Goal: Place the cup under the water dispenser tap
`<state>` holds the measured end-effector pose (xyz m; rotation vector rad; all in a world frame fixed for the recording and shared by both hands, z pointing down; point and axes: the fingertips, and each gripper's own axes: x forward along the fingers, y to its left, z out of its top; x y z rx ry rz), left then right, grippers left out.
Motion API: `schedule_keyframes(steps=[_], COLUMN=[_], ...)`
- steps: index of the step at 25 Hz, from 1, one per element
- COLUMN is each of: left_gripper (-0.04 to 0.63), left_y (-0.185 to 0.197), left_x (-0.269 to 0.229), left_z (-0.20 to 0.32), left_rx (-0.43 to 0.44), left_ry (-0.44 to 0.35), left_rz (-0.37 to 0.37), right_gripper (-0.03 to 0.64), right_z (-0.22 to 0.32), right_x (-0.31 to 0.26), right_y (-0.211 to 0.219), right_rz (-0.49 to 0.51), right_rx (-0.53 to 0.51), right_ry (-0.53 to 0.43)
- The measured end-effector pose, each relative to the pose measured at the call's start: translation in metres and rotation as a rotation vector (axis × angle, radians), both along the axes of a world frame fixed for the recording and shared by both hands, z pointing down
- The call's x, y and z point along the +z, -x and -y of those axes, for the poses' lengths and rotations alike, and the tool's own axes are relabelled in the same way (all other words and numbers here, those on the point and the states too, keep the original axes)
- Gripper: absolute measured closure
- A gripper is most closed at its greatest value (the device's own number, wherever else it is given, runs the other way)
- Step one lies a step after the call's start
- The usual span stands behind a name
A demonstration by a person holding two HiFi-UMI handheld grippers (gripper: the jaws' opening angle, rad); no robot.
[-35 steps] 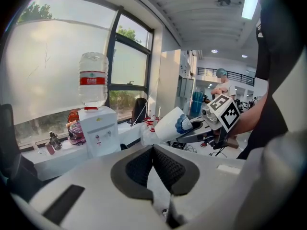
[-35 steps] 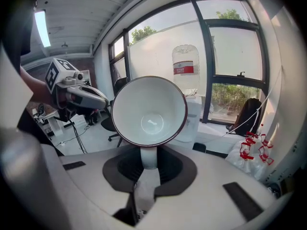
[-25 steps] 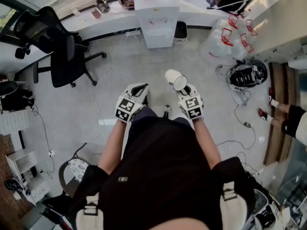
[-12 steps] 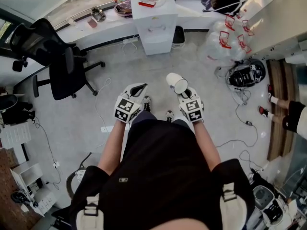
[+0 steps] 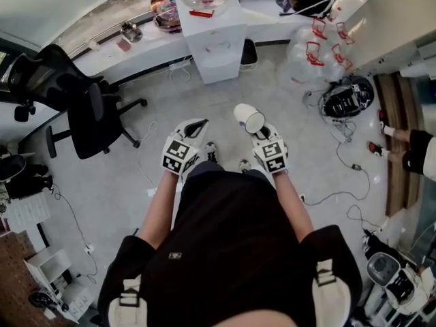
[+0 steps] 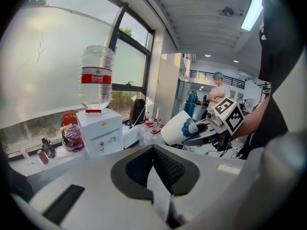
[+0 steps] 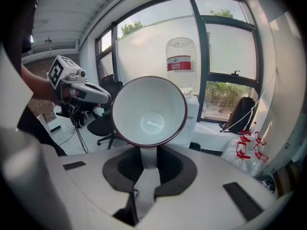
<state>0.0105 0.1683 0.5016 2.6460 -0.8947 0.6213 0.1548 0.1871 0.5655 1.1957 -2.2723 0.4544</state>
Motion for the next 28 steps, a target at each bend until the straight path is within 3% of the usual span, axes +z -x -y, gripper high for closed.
schedule_keyframes(steps=[19,28], left_gripper=[0.595,0.595], left_y=[0.014,0.044], left_x=[0.003,0.01], left_z=[0.041,0.048], left_rx=[0.166,0.173], left_ry=[-0.009,-0.016], left_rz=[-0.036,-0.033], right_gripper=[0.581,0.58], right_z=[0.018,0.025], right_x=[0.002,0.007], right_y=[0.018,0.042], right_rz=[-0.036,-0.046], right_rx=[0.158,0.166], right_ry=[-0.017,-0.027])
